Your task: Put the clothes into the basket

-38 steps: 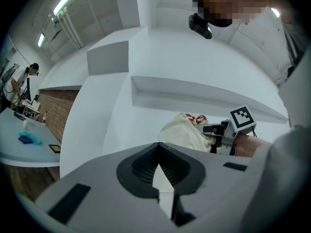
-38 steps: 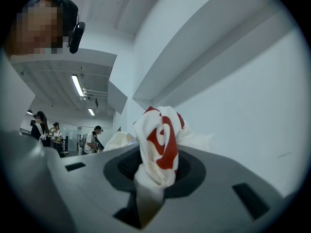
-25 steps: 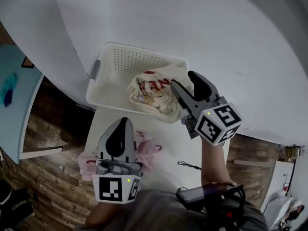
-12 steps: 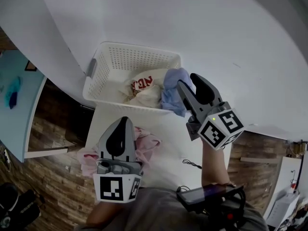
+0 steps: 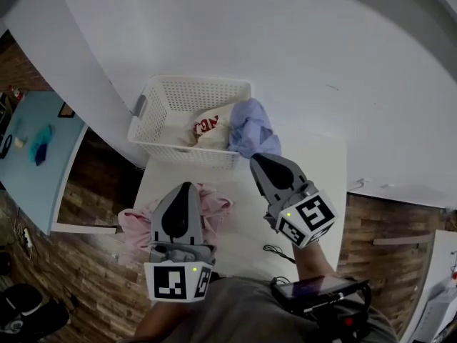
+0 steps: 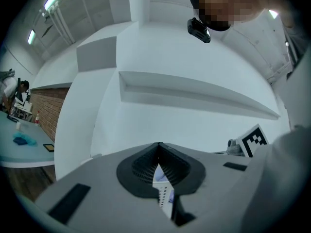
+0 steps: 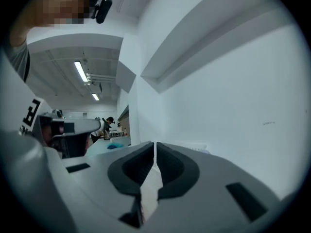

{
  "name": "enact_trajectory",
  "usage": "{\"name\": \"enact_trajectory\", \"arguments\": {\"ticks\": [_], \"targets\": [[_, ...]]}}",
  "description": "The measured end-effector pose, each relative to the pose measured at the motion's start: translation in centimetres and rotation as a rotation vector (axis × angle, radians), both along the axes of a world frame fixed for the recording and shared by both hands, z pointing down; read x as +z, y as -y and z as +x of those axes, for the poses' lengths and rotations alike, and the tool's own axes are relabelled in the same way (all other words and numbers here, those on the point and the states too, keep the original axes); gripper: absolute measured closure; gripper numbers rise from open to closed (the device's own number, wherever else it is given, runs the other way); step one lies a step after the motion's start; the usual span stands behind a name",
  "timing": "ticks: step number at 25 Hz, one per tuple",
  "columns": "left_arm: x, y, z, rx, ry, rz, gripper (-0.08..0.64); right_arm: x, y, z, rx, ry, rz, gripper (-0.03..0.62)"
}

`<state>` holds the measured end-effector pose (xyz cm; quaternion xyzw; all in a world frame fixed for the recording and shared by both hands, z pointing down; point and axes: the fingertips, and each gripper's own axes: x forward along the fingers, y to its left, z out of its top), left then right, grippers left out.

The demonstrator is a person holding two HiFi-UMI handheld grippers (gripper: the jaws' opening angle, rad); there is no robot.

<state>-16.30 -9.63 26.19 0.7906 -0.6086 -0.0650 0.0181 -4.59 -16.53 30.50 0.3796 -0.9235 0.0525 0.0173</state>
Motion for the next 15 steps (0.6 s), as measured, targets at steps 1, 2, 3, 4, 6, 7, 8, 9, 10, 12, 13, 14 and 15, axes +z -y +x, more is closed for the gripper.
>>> {"name": "enact_trajectory", "arguments": {"ticks": [1, 2, 3, 4, 6, 7, 8, 9, 10, 12, 13, 14, 15], "targets": [[-0.1, -0.6, 0.4, -0.004, 0.004, 0.002, 0.552, 0.7, -1.2, -0.3, -0.018, -0.019, 0.004, 0.569], [-0.1, -1.1, 0.8, -0.008, 0.006, 0.005, 0.552, 1.3, -2.5, -0.5, -0.038, -0.03, 0.0, 0.569], [-0.2, -1.7, 1.2, -0.014, 0.008, 0.008, 0.552, 1.8, -3.6, -0.7, -0.058, -0.03, -0.005, 0.569], [-0.3, -2.2, 1.6, -0.022, 0.009, 0.011, 0.552, 2.1, -4.6, -0.8, -0.078, -0.022, -0.009, 0.569], [-0.6, -3.0, 2.2, -0.041, 0.012, 0.021, 0.552, 2.5, -6.4, -0.8, -0.116, 0.0, -0.019, 0.569], [-0.8, -3.4, 2.4, -0.052, 0.014, 0.027, 0.552, 2.6, -7.1, -0.7, -0.131, 0.002, -0.024, 0.569], [-1.0, -3.7, 2.4, -0.064, 0.017, 0.034, 0.552, 2.6, -7.7, -0.6, -0.143, 0.002, -0.024, 0.569], [-1.2, -4.1, 2.4, -0.076, 0.02, 0.041, 0.552, 2.5, -8.1, -0.4, -0.152, 0.004, -0.016, 0.569], [-1.3, -4.4, 2.4, -0.089, 0.023, 0.047, 0.552, 2.3, -8.4, -0.2, -0.157, 0.007, -0.005, 0.569], [-1.5, -5.0, 2.4, -0.109, 0.03, 0.055, 0.552, 1.9, -8.8, 0.3, -0.164, 0.015, 0.01, 0.569], [-1.6, -5.2, 2.4, -0.116, 0.034, 0.059, 0.552, 1.7, -9.0, 0.5, -0.166, 0.018, 0.017, 0.569], [-1.8, -5.4, 2.5, -0.121, 0.038, 0.064, 0.552, 1.5, -9.1, 0.8, -0.167, 0.02, 0.023, 0.569], [-2.0, -5.5, 2.7, -0.125, 0.041, 0.069, 0.552, 1.4, -9.2, 1.0, -0.168, 0.02, 0.028, 0.569]]}}
